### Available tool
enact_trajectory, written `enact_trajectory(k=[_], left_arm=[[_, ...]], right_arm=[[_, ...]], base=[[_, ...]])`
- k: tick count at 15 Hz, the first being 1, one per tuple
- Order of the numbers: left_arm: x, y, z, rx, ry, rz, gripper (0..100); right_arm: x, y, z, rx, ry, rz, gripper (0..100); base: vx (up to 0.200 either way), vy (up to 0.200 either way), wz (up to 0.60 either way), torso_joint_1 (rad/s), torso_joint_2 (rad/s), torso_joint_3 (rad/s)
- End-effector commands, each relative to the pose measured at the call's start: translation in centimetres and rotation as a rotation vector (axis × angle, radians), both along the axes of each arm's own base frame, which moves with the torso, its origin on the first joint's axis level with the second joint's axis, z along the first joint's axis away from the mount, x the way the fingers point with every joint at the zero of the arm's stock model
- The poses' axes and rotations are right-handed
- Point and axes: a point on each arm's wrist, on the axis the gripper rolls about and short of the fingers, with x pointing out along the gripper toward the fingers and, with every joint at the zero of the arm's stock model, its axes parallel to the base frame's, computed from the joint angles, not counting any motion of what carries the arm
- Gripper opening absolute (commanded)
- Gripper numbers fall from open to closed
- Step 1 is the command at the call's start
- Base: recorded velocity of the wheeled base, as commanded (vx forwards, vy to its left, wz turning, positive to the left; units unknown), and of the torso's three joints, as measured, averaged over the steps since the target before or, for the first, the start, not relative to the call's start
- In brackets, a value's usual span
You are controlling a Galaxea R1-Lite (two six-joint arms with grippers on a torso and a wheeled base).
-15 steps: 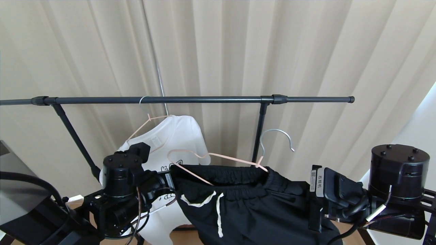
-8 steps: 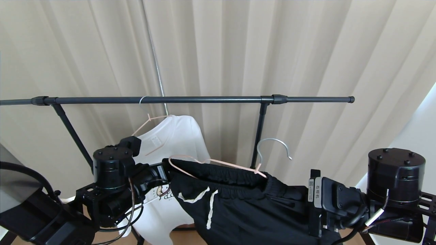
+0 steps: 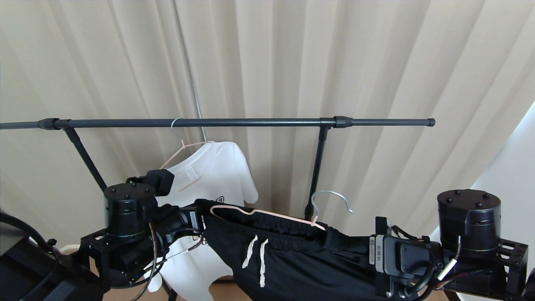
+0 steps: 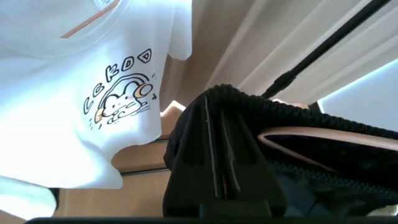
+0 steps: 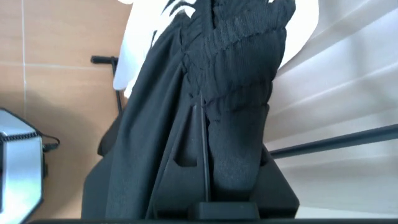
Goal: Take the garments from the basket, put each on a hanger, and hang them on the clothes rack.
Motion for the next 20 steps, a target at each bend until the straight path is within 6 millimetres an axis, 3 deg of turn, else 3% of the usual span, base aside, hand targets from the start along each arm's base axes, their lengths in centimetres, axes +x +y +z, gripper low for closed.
enact_trajectory(k=[1,7,11,16,20], left_arm=[[-0.3,0.1,0.7,0.005,-0.02,-0.003,0],[-0.2,-1.2,7.4,0.164,0.048,-0.059,0],[-0.8,-2.6,10.4,0.224,0.09,-0.072,0],[-3.3,-5.4,13.1,0.277,0.105,-0.166,0],[-5.1,-6.9,12.6,0.333,0.164,-0.256,0]], right_arm=[[0.4,0.2,-0.9,-0.021,0.024,0.0,0],[1.6,0.2,-2.3,-0.05,0.063,-0.021,0],[2.2,0.3,-3.0,-0.066,0.075,-0.024,0],[3.2,0.7,-3.5,-0.089,0.069,-0.074,0],[3.5,1.3,-1.8,0.036,0.104,-0.13,0]], base=[[0.0,0.0,0.0,0.0,0.0,0.0],[0.0,0.0,0.0,0.0,0.0,0.0],[0.0,0.0,0.0,0.0,0.0,0.0],[0.0,0.0,0.0,0.0,0.0,0.0],[0.0,0.0,0.0,0.0,0.0,0.0]])
